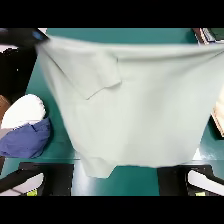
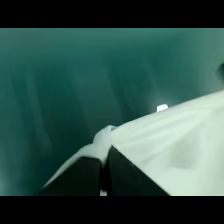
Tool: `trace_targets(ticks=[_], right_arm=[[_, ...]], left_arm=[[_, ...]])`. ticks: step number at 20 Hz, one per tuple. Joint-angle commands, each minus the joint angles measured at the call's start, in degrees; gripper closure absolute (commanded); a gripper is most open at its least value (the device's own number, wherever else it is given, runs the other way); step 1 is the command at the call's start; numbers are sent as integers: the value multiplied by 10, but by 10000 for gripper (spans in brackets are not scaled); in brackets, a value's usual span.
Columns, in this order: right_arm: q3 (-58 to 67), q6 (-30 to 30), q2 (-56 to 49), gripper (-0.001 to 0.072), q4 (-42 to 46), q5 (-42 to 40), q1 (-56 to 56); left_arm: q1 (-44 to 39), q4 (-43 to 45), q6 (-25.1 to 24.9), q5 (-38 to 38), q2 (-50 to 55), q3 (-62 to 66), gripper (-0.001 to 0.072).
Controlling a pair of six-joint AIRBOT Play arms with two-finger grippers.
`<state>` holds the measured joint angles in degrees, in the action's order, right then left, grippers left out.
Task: Fold the shirts.
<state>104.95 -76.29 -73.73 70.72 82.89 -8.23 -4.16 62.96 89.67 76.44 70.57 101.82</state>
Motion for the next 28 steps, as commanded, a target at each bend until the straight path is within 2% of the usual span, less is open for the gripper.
trace_targets(ticks=[1, 5, 8, 10, 12, 14, 17, 19, 24, 26, 28], right_arm=[[-43, 2, -123, 698, 0, 12, 35], [10, -15, -250, 698, -1, -44, 41], [83, -19, -307, 697, -2, -82, 41], [116, -19, -323, 697, -2, -82, 42], [116, -19, -319, 697, -2, -75, 42], [80, -17, -298, 698, -1, -59, 42], [-22, -7, -247, 698, -1, -60, 42], [-108, -5, -210, 698, -2, -81, 42], [-301, 5, -117, 698, -7, -159, 42], [-346, 9, -93, 697, -7, -171, 42], [-377, 9, -76, 696, -7, -182, 42]], left_arm=[[0, -3, -29, 3, 141, -25, 682], [0, 0, -44, -136, 253, -25, 682], [0, 1, -47, -249, 276, -25, 683], [0, 1, -63, -283, 276, -24, 683], [4, 3, -107, -255, 275, -17, 682], [18, 11, -130, -177, 274, 1, 683], [40, 15, -137, -50, 273, 7, 684], [42, 43, -137, 6, 273, -13, 685], [40, 52, -116, 25, 273, -85, 685], [36, 58, -110, 24, 273, -105, 685], [25, 77, -82, 23, 273, -121, 684]])
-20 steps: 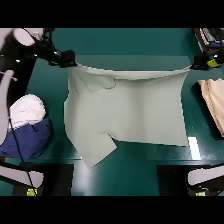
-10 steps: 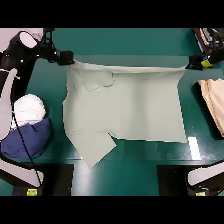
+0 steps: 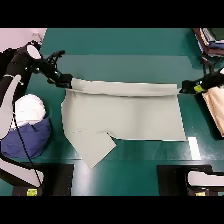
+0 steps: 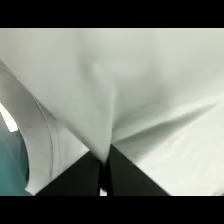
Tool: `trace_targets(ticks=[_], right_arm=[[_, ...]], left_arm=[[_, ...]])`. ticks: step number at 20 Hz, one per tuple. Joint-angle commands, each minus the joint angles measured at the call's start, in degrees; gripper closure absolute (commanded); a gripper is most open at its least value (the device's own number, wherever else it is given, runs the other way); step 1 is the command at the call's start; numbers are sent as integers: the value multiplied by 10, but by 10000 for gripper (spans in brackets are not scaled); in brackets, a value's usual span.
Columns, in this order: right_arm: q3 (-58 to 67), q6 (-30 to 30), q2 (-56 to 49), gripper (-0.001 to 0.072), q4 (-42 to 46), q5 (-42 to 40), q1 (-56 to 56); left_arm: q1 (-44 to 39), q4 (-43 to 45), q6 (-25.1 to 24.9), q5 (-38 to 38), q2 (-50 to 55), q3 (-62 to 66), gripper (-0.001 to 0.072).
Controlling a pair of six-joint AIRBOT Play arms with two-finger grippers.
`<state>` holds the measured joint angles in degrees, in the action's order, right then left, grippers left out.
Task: Fold the shirts.
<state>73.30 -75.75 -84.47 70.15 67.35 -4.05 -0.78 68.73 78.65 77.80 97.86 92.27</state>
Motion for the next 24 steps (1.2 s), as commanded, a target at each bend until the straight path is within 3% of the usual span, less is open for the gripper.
trace_targets(ticks=[1, 3, 4, 5, 6, 9, 12, 19, 24], right_arm=[[-72, 4, 36, 696, -1, -29, 0], [-76, 3, 34, 693, -3, -19, 0], [-76, 3, 34, 600, -3, -18, 0], [-75, 4, 35, 376, -12, -18, 0], [-68, 3, 34, 292, -17, -11, -2], [-48, 3, 54, 296, -16, 13, -15], [-49, 4, 102, 302, -16, 28, -32], [-49, 4, 161, 302, -17, 14, -38], [-49, 4, 161, 302, -17, 17, -38]], left_arm=[[-15, 30, 45, 8, 0, -33, 682], [-22, 38, 63, 7, 0, -43, 679], [-22, 46, 68, 9, 0, -43, 542], [-21, 54, 70, 15, 0, -43, 280], [-22, 76, 77, 28, -3, -43, 237], [-22, 138, 82, 58, -46, -52, 237], [-22, 144, 102, 38, -146, -141, 237], [-22, 47, 196, -34, -431, -539, 237], [-22, -32, 219, -48, -546, -681, 238]])
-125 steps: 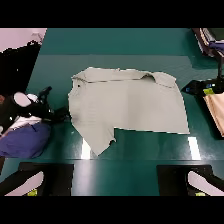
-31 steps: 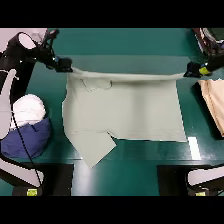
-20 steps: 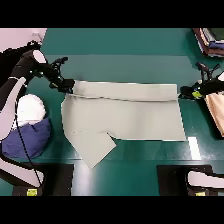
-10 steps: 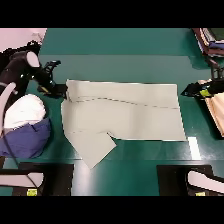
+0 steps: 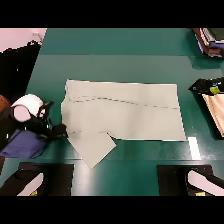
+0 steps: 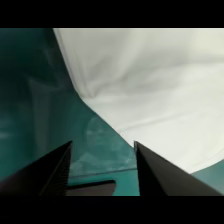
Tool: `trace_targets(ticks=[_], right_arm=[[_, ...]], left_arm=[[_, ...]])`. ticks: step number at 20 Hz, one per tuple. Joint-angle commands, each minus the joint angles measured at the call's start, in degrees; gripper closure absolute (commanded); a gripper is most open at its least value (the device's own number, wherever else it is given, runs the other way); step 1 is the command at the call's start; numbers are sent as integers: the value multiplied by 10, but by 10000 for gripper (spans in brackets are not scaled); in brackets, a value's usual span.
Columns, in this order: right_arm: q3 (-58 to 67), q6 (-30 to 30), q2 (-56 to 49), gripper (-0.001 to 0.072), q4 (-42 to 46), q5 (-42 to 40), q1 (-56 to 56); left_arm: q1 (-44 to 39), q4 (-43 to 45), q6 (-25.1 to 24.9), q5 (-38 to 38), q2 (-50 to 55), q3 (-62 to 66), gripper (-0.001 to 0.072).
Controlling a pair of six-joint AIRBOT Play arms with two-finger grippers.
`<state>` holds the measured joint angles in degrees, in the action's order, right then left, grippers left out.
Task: Fold the shirts.
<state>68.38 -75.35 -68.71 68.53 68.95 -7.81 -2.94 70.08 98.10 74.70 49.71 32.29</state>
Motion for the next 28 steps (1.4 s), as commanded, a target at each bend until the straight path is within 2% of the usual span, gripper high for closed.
trace_targets(ticks=[1, 5, 13, 15, 17, 20, 24, 28], right_arm=[[1, 0, 3, 301, -1, 1, 0], [1, 0, 3, 301, -2, 4, 0], [1, 0, 3, 302, -46, 9, 0], [1, 0, 3, 302, -45, 19, 0], [0, 0, 3, 302, -41, 43, -5], [-29, 0, 15, 302, -38, 89, -38], [-168, -3, 77, 303, 42, 108, -124], [-287, 1, 90, 301, 41, 136, -224]], left_arm=[[0, -60, 24, -26, -67, -91, 237], [0, -96, 19, -98, -66, -116, 239], [0, -152, 10, -161, -66, -163, 248], [0, -177, -12, -179, -66, -163, 674], [0, -200, -26, -191, -66, -161, 682], [0, -195, -53, -154, -66, -131, 684], [0, -193, -86, -123, -66, -70, 684], [0, -192, -101, -137, -66, -52, 683]])
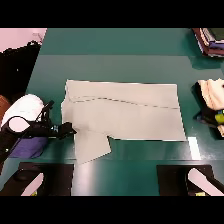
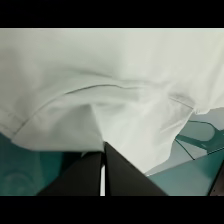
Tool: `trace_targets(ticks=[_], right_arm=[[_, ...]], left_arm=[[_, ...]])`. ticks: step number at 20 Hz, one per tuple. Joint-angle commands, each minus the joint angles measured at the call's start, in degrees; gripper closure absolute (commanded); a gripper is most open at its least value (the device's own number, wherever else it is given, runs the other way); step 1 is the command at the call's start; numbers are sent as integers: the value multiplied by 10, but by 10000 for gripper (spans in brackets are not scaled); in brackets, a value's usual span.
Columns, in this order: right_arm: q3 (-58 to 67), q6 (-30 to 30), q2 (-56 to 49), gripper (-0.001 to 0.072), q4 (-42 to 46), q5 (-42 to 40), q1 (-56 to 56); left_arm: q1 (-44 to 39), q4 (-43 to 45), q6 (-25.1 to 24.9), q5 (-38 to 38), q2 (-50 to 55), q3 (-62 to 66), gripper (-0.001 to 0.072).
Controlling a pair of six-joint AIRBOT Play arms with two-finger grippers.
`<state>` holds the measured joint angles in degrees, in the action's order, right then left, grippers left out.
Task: Fold the shirts.
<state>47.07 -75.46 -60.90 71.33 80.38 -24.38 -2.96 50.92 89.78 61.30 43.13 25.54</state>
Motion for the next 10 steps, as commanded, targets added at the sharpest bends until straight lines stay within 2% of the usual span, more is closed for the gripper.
trace_targets(ticks=[1, 4, 10], right_arm=[[-95, 15, 4, 301, -4, 20, -73], [-129, 25, -34, 303, -46, 10, -83], [-132, 24, -71, 309, -47, -33, -27]], left_arm=[[0, 1, -18, -3, 0, 16, 683], [0, 1, -18, -3, 0, 16, 683], [0, 1, -18, 1, 0, 16, 682]])
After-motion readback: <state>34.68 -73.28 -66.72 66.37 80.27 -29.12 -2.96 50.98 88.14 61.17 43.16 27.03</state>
